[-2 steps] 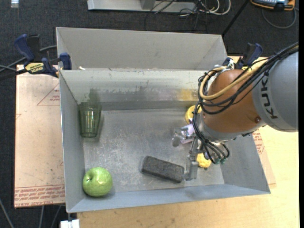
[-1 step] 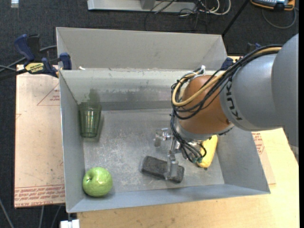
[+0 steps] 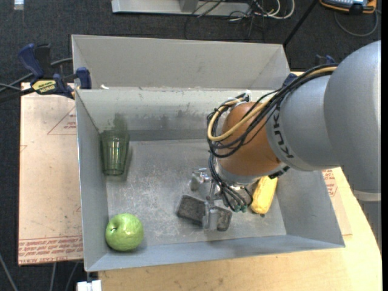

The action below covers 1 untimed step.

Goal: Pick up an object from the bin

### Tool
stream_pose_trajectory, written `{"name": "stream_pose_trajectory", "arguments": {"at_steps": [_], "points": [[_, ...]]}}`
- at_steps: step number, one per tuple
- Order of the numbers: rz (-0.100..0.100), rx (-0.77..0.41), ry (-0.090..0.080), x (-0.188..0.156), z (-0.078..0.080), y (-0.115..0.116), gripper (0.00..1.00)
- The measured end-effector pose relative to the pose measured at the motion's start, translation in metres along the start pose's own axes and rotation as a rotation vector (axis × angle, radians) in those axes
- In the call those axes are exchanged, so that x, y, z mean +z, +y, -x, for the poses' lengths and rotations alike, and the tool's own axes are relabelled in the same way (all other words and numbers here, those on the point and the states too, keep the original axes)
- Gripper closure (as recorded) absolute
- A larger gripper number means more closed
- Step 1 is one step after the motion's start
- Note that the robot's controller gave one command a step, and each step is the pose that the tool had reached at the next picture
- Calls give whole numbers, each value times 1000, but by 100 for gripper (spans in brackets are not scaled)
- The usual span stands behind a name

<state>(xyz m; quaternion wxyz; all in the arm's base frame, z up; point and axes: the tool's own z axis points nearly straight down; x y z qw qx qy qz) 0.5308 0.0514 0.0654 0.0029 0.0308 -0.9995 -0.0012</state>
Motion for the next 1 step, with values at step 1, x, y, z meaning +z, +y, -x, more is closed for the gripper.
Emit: {"name": "stream_pose_trajectory", "arguments": {"at_steps": [1], "points": [[0, 34, -14, -6, -31, 8, 100]]}}
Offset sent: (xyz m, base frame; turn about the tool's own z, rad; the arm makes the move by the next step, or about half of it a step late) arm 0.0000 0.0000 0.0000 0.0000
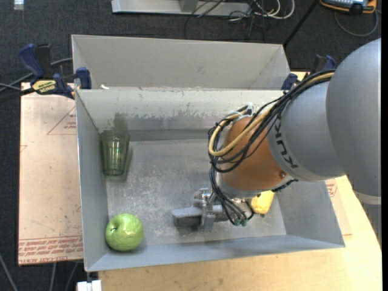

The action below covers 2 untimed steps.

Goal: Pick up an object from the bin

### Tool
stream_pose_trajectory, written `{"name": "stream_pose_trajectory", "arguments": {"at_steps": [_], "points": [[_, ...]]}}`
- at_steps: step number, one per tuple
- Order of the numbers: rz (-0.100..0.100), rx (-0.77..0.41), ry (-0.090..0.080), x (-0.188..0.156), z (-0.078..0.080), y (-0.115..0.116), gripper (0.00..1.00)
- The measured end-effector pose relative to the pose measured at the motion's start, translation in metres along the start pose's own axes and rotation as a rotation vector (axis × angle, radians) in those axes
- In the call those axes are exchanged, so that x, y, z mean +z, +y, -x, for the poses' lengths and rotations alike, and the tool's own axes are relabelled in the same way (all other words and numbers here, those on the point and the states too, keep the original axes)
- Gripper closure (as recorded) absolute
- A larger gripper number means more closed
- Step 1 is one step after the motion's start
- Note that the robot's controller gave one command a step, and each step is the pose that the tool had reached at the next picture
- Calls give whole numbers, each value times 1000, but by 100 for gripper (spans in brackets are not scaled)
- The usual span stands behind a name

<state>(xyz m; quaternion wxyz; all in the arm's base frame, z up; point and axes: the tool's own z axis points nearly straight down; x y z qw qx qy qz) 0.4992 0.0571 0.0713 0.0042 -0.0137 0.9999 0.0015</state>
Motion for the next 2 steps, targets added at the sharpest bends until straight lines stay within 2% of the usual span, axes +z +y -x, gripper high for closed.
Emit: {"name": "stream_pose_trajectory", "arguments": {"at_steps": [1, 2], "points": [[0, 0, 0, 0, 0, 0, 100], [1, 29, -4, -149, 16, 2, 100]]}}
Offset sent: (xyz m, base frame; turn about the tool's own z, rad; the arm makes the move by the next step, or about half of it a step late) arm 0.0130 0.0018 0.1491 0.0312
